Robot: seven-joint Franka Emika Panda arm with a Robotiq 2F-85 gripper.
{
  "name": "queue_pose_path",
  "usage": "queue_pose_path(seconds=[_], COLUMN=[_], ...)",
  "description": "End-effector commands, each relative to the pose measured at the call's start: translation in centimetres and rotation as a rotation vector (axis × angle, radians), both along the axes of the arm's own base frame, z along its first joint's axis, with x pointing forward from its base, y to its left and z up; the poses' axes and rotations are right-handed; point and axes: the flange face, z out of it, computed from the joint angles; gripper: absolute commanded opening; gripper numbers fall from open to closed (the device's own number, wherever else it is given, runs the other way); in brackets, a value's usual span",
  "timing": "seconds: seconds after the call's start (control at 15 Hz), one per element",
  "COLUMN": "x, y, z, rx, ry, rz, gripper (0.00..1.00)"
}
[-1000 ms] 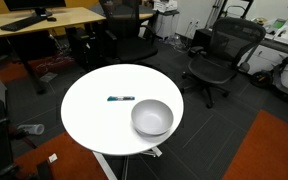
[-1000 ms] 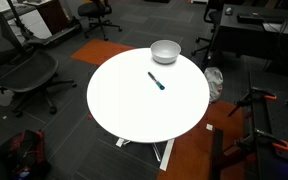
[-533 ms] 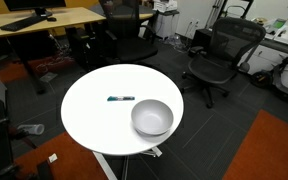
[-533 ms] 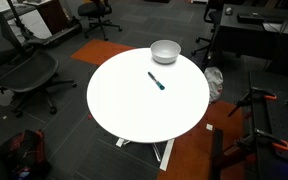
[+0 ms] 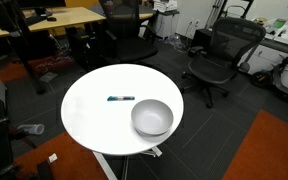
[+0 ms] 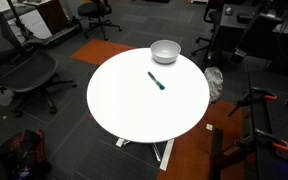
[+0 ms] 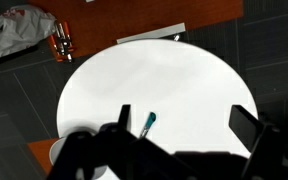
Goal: Move the green marker to the right
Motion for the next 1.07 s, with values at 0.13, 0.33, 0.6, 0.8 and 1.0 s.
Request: queue_pose_path(seconds=[0.13,0.33,0.6,0.8,1.0], x=[4.7,6.6,9.1,11.5,14.2], y=[-2.3,-3.3,-5.0,-6.9,-8.6], z=[-5.7,-9.1,-13.3,-15.7,-17.3], rx=[0.007,0.017,0.032,0.052,0.077], ry=[-0.072,-0.092,-0.105,-0.094,-0.085], rz=[-0.193,-0.277,-0.371,-0.438,-0.468], gripper=[1.00,1.00,1.00,1.00,1.00])
